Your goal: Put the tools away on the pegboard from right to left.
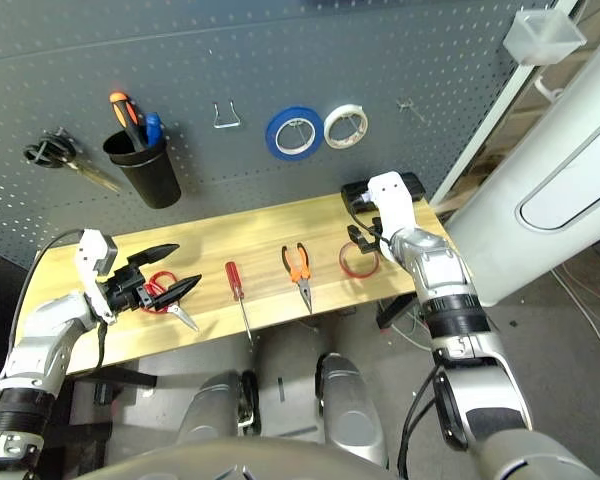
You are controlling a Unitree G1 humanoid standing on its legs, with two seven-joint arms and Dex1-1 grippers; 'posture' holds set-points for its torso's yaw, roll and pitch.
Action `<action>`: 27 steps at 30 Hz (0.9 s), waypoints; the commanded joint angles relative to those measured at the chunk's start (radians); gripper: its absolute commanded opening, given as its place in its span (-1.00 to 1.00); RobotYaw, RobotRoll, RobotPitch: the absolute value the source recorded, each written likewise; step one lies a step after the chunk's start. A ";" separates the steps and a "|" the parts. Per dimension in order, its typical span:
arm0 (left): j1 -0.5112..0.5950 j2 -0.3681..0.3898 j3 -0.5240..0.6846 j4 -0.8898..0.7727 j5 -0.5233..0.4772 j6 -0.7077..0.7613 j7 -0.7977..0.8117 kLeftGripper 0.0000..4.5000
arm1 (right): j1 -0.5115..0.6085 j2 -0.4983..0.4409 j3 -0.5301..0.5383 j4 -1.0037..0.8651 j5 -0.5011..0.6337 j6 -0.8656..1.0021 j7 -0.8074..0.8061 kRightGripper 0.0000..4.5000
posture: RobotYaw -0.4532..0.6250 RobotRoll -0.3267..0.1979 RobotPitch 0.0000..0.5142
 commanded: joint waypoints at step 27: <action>0.007 0.066 -0.035 -0.362 -0.073 0.338 0.060 1.00 | -0.150 0.115 0.084 0.486 -0.092 -0.207 -0.060 -0.97 | -0.24 0.25 -0.26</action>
